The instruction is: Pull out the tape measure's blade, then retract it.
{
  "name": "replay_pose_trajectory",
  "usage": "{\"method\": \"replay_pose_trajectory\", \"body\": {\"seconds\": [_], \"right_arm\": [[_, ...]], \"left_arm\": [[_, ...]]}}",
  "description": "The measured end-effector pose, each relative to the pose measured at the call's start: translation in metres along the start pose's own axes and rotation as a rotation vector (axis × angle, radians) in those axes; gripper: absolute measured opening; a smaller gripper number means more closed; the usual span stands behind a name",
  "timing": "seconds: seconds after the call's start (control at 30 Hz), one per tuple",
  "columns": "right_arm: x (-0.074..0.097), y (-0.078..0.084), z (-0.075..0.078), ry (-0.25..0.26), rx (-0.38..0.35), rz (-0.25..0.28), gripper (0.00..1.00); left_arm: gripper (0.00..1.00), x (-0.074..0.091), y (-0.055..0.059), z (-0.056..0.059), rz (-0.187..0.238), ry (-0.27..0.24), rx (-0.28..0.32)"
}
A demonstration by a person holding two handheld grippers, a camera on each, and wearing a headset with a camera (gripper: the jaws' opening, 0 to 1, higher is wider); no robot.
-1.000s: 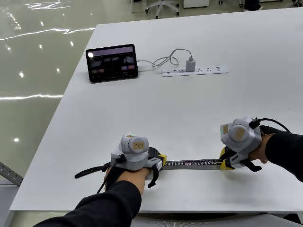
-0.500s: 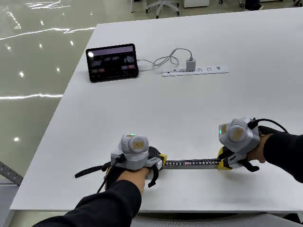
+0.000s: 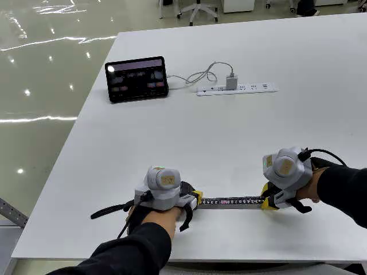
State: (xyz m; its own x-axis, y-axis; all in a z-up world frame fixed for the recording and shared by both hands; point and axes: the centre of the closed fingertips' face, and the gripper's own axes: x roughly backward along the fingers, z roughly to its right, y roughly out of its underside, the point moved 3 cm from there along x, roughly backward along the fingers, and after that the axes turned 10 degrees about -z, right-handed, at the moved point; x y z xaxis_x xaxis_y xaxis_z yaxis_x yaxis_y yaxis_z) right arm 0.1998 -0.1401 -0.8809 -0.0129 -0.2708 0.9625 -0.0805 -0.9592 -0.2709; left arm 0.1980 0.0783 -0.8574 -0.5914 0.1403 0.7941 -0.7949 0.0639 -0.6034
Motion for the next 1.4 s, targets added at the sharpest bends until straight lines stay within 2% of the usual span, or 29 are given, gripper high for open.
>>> {"method": "replay_pose_trajectory", "body": {"seconds": [0.53,1.4], "right_arm": [[-0.004,-0.012,-0.003,-0.006,0.009,0.008,0.11],[-0.006,-0.021,-0.006,0.001,0.011,0.027,0.11]], "left_arm": [[0.63,0.0,0.0,0.0,-0.001,0.001,0.001],[0.63,0.0,0.0,0.0,0.002,0.0,0.003]]}}
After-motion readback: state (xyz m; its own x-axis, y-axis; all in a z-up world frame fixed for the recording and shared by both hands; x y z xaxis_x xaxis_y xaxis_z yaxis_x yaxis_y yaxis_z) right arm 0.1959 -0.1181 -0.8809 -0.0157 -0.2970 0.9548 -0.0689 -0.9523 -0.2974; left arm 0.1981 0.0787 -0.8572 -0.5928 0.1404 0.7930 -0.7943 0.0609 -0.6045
